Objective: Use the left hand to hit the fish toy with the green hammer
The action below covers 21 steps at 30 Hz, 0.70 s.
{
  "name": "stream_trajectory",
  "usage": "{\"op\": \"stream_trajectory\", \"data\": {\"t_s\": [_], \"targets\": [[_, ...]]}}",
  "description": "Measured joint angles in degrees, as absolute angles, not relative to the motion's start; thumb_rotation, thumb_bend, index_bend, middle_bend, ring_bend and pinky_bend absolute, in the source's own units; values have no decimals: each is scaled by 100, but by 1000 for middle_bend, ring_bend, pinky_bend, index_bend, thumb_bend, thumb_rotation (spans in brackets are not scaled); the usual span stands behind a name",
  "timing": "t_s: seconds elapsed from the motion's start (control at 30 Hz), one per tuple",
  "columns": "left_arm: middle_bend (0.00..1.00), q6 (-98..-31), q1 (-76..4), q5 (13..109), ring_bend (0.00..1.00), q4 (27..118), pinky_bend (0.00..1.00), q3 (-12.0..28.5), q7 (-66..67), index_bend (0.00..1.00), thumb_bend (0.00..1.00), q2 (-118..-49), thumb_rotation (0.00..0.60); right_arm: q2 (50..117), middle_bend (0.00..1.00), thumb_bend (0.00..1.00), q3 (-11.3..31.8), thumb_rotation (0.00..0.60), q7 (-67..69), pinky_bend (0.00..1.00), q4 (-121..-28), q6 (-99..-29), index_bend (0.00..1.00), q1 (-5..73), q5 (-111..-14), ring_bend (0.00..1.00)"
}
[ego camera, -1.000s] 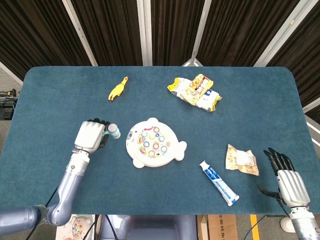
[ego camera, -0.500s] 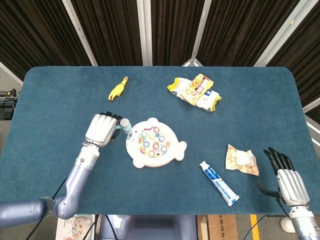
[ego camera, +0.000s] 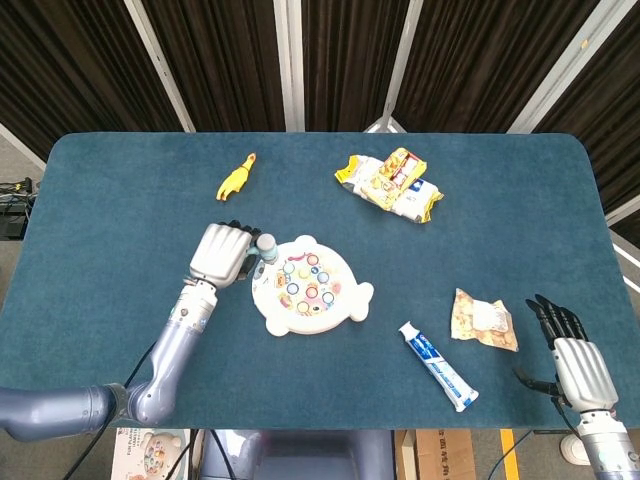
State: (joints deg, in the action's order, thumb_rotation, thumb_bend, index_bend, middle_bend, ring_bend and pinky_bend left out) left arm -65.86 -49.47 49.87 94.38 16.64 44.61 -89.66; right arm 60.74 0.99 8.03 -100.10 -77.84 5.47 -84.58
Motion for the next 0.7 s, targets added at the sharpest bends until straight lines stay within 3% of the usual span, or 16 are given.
{"op": "stream_trajectory", "data": {"t_s": [0.7], "targets": [[523,-6343,-5550,4515,393,8759,524,1578,4746,631,757,-9619,600,6051,0,232,119,600,962,0,-10034,-7697,0,579,-8394,0]]}}
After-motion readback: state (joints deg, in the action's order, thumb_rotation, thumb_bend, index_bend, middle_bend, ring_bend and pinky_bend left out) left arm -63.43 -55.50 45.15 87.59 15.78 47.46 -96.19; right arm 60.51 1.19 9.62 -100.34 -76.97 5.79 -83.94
